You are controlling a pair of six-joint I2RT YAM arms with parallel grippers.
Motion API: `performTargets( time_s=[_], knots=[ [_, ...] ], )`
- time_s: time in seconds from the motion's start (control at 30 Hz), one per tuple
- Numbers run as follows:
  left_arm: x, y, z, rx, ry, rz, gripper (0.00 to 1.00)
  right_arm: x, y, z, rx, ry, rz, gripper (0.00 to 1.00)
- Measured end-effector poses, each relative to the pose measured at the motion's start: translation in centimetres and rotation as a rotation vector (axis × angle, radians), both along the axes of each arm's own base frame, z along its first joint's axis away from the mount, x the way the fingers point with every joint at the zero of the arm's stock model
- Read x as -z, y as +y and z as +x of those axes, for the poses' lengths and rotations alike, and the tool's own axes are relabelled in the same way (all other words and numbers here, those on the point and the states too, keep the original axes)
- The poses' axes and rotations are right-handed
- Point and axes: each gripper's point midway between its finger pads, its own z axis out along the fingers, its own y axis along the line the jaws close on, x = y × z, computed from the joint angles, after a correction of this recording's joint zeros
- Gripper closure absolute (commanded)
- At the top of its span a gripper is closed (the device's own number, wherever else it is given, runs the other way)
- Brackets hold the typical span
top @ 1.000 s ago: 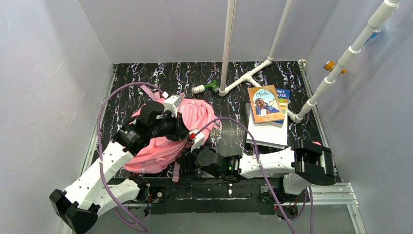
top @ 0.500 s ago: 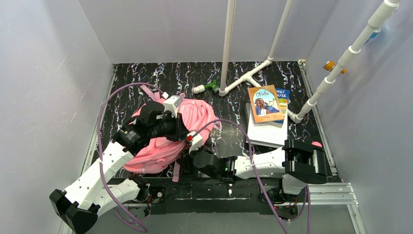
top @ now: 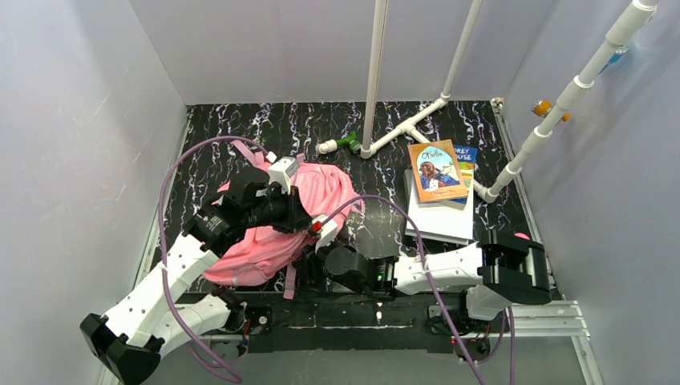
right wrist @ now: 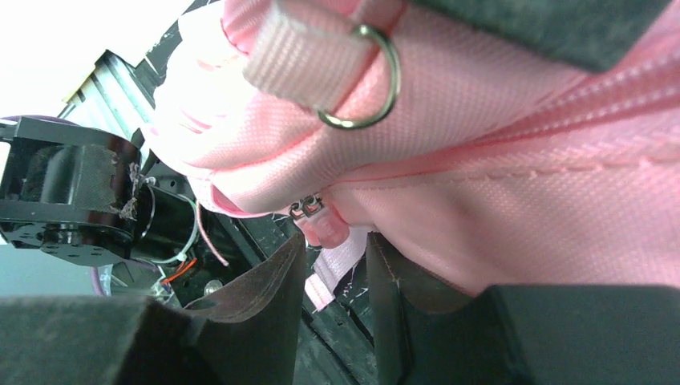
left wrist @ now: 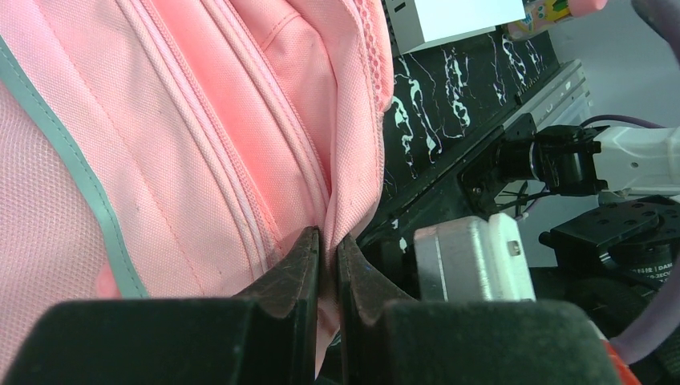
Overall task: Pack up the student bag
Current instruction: Unzip the student bag at the center of the board.
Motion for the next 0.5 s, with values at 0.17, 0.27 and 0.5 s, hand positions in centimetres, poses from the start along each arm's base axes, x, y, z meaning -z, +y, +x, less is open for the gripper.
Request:
performTargets(
  time_s=[0.17, 0.27, 0.5],
  knots=[
    [0.08, 0.00, -0.16, 0.005, 0.007, 0.001, 1.00, -0.63, -0.09, 0.11, -0.003, -0.016, 0.010, 0.60],
    [0.08, -0.01, -0.22, 0.006, 0.009, 0.000, 1.00, -0.59, -0.06, 0.06, -0.010, -0.019, 0.007, 0.59],
    [0.16, 0.04, -0.30, 0.006, 0.014, 0.003, 1.00, -0.11, 0.50, 0.09, -0.023, -0.016, -0.001, 0.57]
  ],
)
